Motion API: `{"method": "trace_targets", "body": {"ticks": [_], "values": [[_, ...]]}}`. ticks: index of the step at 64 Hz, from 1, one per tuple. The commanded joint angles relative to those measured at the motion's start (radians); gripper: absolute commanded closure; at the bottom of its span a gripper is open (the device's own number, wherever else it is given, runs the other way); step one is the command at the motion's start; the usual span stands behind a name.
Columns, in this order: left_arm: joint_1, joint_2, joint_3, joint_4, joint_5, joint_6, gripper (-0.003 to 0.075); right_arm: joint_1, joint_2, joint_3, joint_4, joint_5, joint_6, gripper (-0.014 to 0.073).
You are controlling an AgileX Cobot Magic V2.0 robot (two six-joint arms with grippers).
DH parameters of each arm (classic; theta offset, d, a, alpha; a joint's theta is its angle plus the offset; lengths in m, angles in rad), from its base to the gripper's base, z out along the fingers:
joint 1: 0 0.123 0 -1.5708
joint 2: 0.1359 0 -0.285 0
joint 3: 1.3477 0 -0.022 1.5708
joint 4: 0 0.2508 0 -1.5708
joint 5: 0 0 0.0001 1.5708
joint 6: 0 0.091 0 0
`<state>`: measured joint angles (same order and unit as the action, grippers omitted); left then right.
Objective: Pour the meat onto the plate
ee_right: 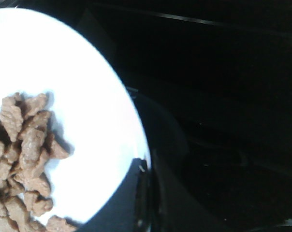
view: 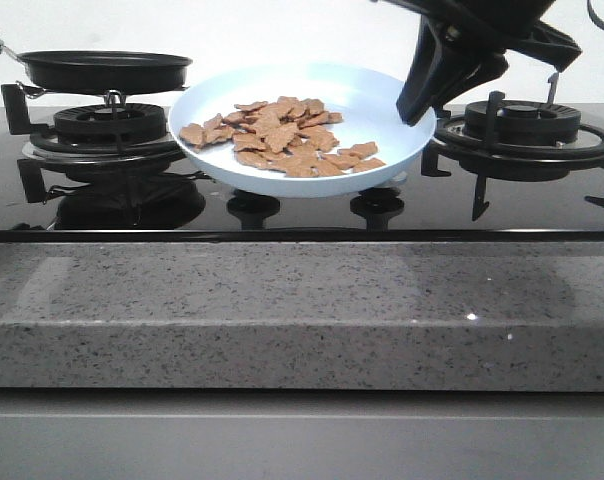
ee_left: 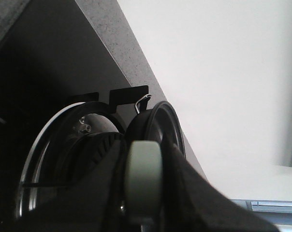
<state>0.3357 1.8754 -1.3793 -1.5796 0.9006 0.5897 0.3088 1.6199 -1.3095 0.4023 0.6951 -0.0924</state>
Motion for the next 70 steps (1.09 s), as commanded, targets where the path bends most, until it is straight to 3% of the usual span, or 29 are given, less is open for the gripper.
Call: {"method": "trace_targets", "body": {"ticks": [1,11,17,70], "values": [[-0.008,-0.054,-0.026,-0.078,0.039,0.002,0.0553,0.002,-0.047,-0.02,0.02,-0.044,-0.009,0.0662],[-0.008,-0.054,-0.026,-0.078,0.058,0.007,0.0297,0.002,-0.047,-0.02,0.02,-0.044,-0.009,0.0662],[-0.008,-0.054,-0.026,-0.078,0.069,0.007,0.0202,0.002,-0.047,-0.02,0.02,-0.044,-0.009,0.0662],[-0.007,-0.06,-0.026,0.045,0.204,-0.105,0.0195,0.002,-0.047,-0.02,0.02,-0.044,-0.009,0.0662]]}}
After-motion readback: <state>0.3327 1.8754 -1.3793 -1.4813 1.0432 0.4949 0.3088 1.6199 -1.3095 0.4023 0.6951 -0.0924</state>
